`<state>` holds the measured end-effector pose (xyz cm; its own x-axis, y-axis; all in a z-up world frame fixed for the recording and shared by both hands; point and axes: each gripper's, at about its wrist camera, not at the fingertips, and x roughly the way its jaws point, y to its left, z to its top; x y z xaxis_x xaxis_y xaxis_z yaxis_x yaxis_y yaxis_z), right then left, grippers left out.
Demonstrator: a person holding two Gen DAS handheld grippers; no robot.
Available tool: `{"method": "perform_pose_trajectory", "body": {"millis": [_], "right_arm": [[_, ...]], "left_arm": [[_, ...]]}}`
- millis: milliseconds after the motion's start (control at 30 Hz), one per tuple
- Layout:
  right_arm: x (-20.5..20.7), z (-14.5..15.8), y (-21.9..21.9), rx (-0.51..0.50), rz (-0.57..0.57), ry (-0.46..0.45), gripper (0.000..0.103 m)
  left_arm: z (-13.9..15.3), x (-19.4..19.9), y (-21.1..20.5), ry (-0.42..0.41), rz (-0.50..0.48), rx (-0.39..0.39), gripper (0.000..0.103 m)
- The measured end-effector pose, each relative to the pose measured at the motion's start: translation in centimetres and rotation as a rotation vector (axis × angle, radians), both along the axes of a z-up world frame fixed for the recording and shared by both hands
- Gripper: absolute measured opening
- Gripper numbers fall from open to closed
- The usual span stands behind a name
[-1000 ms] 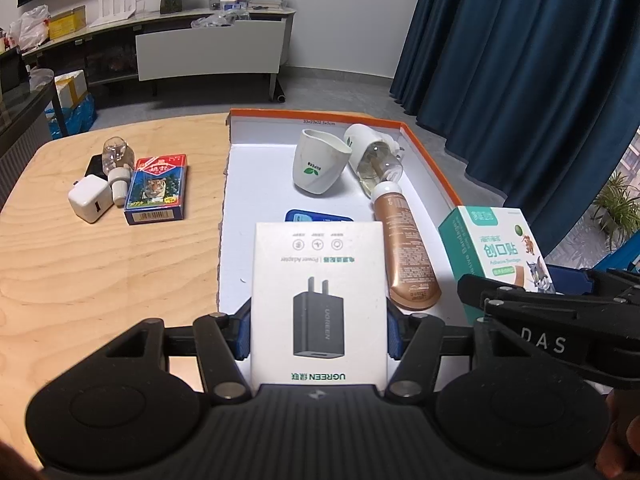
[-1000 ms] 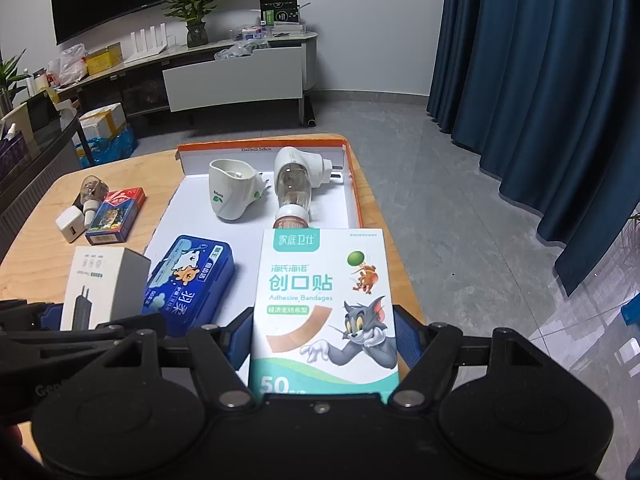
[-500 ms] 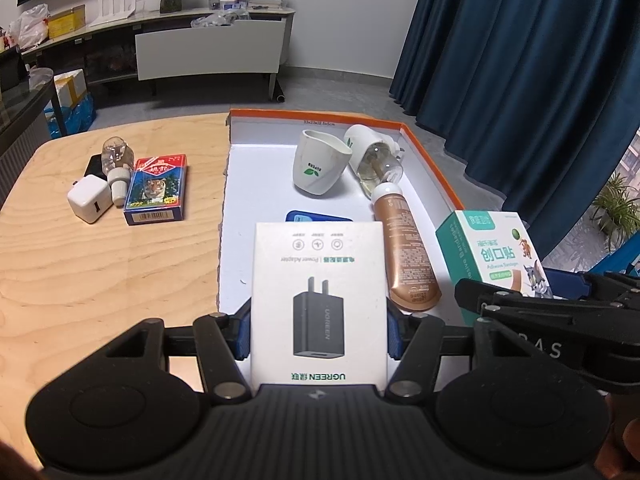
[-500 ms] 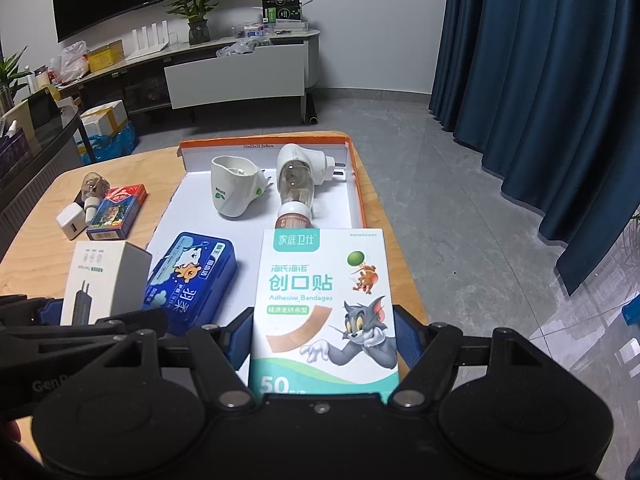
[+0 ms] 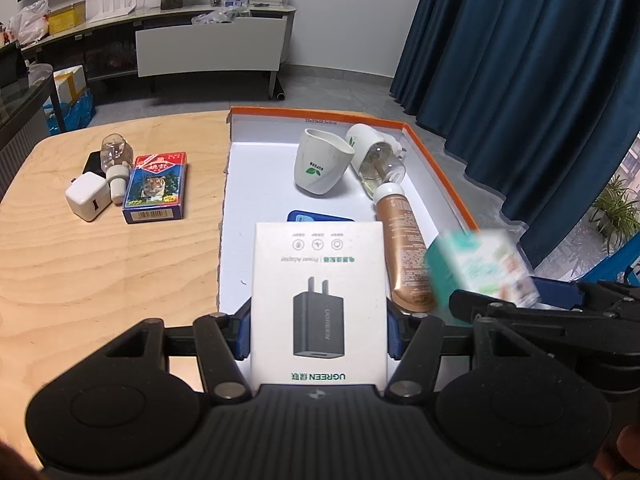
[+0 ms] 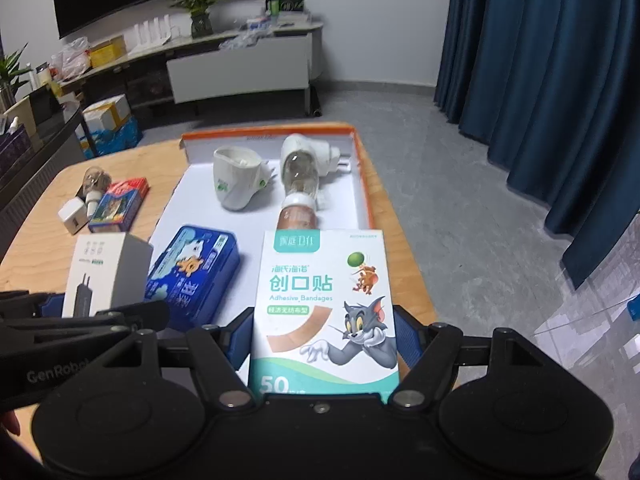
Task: Organize rigid objects
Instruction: 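Lower and release the charger box with the left tool while the right tool releases the bandage box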
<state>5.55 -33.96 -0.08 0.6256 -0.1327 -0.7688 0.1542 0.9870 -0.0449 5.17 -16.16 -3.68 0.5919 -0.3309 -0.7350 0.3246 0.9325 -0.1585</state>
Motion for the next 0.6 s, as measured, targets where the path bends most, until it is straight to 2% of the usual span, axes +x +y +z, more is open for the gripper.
{"method": "perform_pose_trajectory", "body": {"millis": [133, 300, 333, 433, 600], "right_arm": [[-0.2, 0.2, -0.1, -0.003, -0.014, -0.016, 0.086], [-0.6, 1.4, -0.8, -0.033, -0.072, -0.066, 0.087], [-0.8, 1.6, -1.0, -0.033, -0.082, -0.078, 0.087], [-1.1, 2.2, -1.1, -0.038, -0.097, -0.109, 0.087], [-1.0, 2.5, -0.6, -0.042, -0.083, -0.114, 0.088]], "left_arm": [[-0.1, 0.1, 0.0, 0.006, -0.005, -0.002, 0.06], [-0.4, 0.2, -0.4, 0.043, -0.058, -0.052, 0.059], [-0.5, 0.3, -0.6, 0.056, -0.082, -0.069, 0.061], [-0.4, 0.1, -0.9, 0.065, -0.118, -0.098, 0.077], [0.2, 0.0, -0.1, 0.028, -0.09, -0.102, 0.082]]}}
